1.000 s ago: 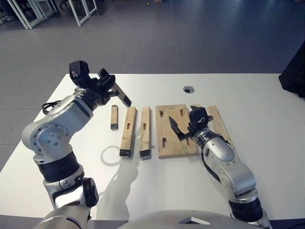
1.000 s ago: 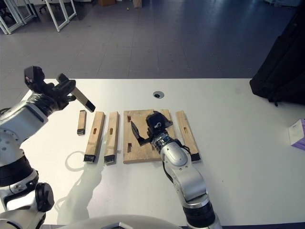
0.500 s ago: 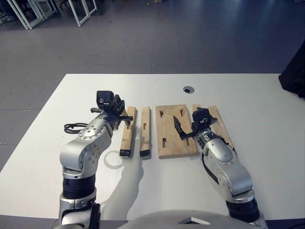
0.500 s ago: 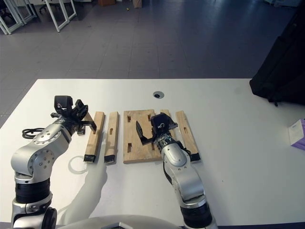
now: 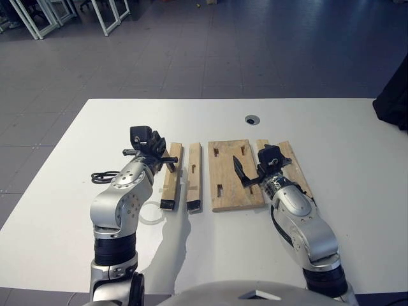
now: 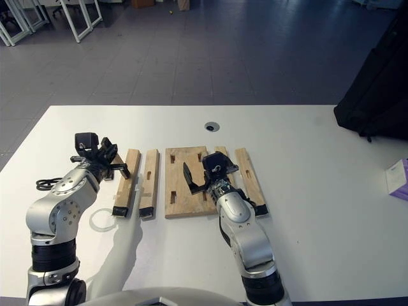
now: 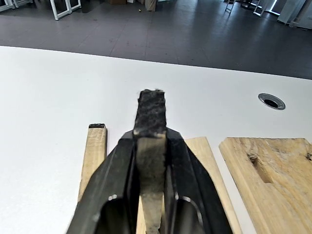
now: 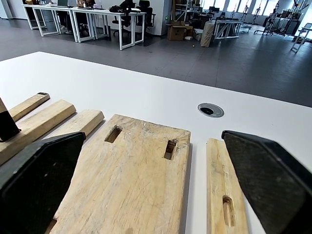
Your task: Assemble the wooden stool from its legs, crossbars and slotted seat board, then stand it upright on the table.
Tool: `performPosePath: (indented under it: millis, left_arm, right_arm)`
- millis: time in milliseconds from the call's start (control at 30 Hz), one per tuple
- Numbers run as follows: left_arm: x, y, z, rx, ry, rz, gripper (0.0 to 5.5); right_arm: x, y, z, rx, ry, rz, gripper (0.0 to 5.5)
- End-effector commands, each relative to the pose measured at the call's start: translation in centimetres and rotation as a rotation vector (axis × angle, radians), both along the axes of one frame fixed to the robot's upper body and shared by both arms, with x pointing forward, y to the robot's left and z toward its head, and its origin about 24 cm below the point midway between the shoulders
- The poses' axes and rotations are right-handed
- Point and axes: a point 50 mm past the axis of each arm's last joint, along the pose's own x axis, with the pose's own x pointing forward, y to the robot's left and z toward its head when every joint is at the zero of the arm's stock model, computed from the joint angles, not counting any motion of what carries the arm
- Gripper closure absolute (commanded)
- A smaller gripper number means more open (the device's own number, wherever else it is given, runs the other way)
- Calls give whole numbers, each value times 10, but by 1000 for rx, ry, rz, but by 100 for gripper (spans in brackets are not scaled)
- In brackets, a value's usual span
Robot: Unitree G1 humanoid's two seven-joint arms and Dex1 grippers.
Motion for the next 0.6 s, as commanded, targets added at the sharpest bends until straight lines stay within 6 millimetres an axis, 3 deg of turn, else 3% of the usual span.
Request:
performPosePath:
  millis: [33, 400, 600]
  left_arm:
    - [-1, 3, -1, 3, 8, 9, 506]
    - [-13, -1, -36, 31, 106, 10, 506]
    - [-37, 4, -88, 22, 267, 78, 506]
  right_arm:
    - [1, -2, 3, -19, -15, 0, 36]
    - [4, -4, 3, -43, -22, 17, 36]
    - [9, -4, 8, -41, -41, 20, 36]
